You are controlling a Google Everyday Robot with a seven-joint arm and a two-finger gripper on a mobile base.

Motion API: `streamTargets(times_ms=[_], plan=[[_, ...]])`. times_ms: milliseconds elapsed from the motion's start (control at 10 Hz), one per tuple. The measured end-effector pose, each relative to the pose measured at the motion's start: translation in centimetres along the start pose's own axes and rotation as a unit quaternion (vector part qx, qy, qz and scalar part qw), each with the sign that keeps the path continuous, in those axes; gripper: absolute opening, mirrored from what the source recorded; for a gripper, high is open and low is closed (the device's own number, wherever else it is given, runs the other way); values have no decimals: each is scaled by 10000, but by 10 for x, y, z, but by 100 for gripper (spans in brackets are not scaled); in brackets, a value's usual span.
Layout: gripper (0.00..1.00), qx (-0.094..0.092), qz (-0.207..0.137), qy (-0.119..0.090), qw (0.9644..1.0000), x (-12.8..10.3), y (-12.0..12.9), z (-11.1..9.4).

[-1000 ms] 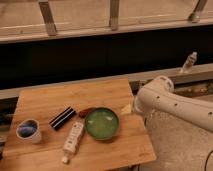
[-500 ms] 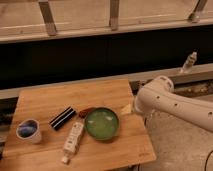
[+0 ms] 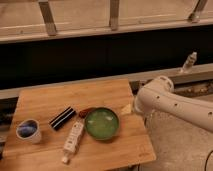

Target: Place the bottle in the ceramic bowl

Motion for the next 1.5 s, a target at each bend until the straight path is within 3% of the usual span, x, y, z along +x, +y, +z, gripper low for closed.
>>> streamTargets(times_ms=[300,400,700,800,1500], plan=[[80,-33,-178,-84,9998,-3,17,-4],[80,-87,-290,-103,9995,-5,33,-6],[80,-316,-894,-119,9954,-4,117,-12],[80,-341,-993,-129,9944,-2,128,-13],[80,-305,-1001,-131,9944,-2,127,-13]])
